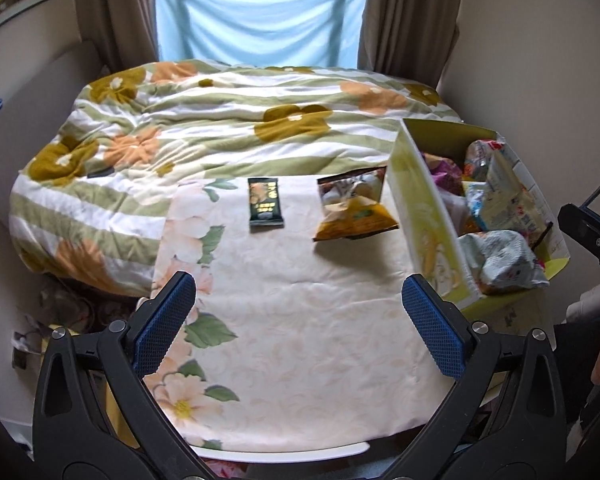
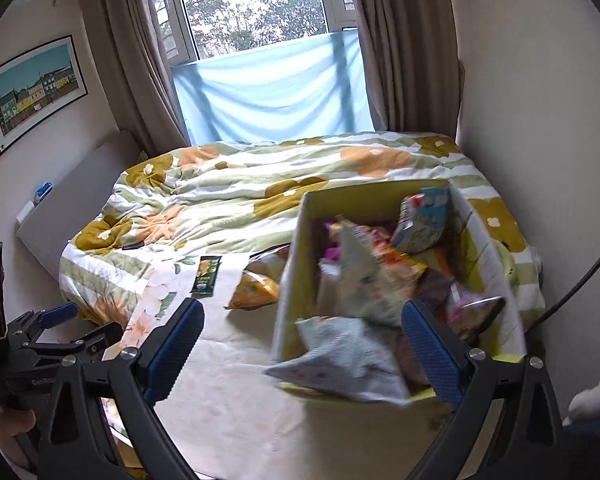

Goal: Organize snacks
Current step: 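Move both tools back toward the last two snacks on the tray, then grasp the green cracker packet with the left tool while the right tool grasps the Tatre bag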

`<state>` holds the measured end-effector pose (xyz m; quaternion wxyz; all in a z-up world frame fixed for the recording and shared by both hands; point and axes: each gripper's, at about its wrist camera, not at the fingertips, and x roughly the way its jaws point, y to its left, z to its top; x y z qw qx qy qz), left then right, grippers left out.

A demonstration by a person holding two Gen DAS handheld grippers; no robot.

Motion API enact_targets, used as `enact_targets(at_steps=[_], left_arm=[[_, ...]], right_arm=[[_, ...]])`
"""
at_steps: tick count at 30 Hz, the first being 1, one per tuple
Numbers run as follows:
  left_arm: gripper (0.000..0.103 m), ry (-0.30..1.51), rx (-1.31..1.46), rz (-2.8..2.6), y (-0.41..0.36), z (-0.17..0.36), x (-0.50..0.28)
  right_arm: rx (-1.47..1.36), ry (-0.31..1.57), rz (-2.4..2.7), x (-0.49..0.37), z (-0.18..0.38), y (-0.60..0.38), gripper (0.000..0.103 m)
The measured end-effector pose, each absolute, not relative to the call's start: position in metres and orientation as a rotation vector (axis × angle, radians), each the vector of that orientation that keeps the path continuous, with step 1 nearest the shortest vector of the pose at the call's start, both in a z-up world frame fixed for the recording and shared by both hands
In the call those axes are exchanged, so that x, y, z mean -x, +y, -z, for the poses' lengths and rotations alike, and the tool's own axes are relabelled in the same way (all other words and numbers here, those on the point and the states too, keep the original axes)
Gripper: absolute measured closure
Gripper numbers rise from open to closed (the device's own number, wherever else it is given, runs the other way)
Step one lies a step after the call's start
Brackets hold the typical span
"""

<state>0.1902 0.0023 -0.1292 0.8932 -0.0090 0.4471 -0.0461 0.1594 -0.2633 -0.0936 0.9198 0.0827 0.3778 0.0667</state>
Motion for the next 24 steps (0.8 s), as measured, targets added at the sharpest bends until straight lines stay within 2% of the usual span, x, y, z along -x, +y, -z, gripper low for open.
enact_targets(at_steps=[13, 24], left_arm=[[0.001, 1.001, 0.060, 0.155, 0.097, 0.172, -0.262], [0.001, 1.072, 0.120, 0.136, 0.108, 0.232, -0.333]], right_arm=[[-0.219, 0.842, -0.112, -0.206, 0.124, -0.158, 0.005], [-0.174, 0.920, -0.082, -0.278, 0.171, -0.118, 0.005]])
